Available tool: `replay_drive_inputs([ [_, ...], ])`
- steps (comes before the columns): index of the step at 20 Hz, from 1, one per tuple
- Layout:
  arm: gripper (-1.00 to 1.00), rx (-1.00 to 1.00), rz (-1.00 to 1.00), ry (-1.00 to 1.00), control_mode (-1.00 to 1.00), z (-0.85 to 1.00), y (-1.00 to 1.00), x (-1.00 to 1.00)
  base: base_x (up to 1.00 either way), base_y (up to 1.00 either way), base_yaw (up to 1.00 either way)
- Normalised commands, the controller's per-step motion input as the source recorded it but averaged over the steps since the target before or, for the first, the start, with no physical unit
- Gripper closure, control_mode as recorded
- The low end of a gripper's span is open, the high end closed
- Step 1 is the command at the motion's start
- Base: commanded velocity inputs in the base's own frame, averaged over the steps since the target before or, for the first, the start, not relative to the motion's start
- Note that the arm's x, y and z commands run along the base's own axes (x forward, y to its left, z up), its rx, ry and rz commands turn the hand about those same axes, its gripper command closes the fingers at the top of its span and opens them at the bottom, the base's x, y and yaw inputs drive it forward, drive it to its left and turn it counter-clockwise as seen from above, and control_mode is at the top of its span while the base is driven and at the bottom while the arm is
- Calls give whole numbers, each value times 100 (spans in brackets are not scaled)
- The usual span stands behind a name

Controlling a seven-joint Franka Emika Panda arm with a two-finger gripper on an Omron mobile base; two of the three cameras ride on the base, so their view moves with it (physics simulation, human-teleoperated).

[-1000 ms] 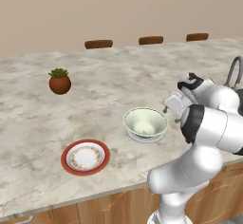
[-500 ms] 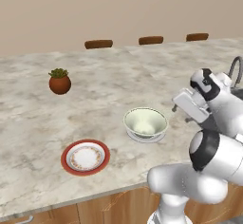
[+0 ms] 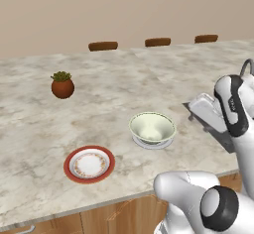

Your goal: Move the bowls from the cabinet to the plates on the dining table.

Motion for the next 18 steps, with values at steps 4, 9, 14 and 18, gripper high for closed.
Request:
replay_drive_inputs([
  [4, -100, -7, 0, -4, -100, 48, 27, -60, 0, 0, 0],
  [9, -100, -13, 0, 0, -100, 50, 24, -47, 0, 0, 0],
  [14, -100, -16, 0, 0, -100, 48, 4, -45, 0, 0, 0],
  [18, -100, -13, 0, 0, -100, 46, 3, -62, 0, 0, 0],
])
